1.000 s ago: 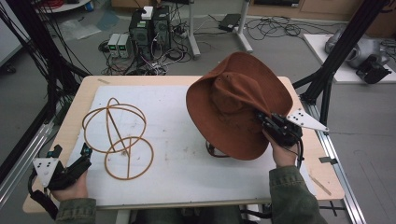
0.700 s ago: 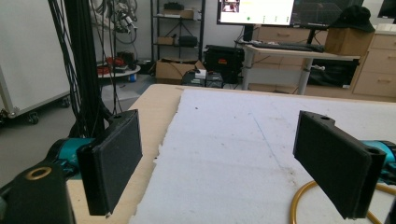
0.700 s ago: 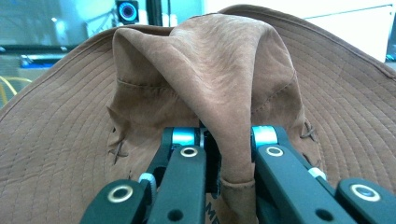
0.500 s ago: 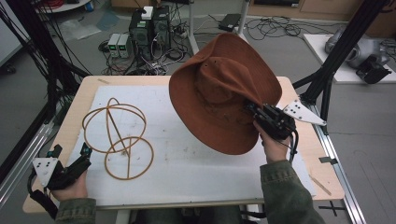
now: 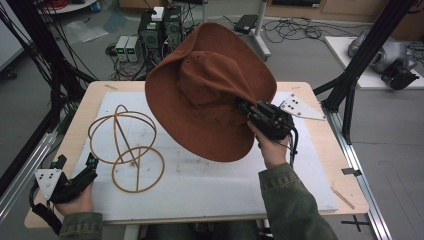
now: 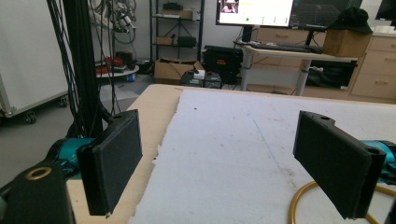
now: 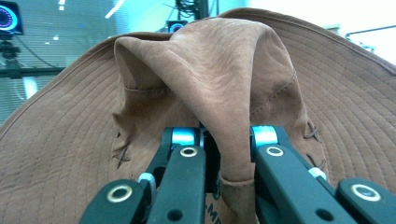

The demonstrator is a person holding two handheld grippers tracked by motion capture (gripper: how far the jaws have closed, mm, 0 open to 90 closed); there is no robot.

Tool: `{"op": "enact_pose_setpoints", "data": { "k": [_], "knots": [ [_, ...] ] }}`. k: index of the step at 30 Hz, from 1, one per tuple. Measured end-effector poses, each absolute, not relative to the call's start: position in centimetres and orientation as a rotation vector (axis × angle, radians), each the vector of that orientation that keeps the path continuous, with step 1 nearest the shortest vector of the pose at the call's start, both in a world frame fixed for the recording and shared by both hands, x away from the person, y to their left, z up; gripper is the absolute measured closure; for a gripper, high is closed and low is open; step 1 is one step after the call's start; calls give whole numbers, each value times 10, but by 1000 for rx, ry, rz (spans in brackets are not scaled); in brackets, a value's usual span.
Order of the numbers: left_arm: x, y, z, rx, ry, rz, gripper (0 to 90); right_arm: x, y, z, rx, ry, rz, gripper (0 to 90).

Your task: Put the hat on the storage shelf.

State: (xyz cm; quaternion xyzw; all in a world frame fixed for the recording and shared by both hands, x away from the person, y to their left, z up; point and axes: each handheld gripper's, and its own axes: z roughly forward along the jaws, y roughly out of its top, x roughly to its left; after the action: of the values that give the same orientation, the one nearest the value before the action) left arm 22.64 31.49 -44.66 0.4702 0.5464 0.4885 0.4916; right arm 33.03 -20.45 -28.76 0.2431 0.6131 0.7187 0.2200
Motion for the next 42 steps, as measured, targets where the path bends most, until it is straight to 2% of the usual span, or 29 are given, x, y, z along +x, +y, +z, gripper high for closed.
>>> {"op": "enact_pose_setpoints", "data": {
  "k": [13, 22, 42],
  "knots": [
    [227, 315, -447, 1145, 1326, 1184, 157, 334, -137, -270, 581, 1752, 2112, 873],
    [228, 316, -447, 1145, 1326, 1181, 157, 332, -91, -269, 512, 1826, 2166, 873],
    [227, 320, -448, 1138, 1336, 1190, 157, 330, -29, -280, 427, 1978, 2211, 868]
  ]
}}
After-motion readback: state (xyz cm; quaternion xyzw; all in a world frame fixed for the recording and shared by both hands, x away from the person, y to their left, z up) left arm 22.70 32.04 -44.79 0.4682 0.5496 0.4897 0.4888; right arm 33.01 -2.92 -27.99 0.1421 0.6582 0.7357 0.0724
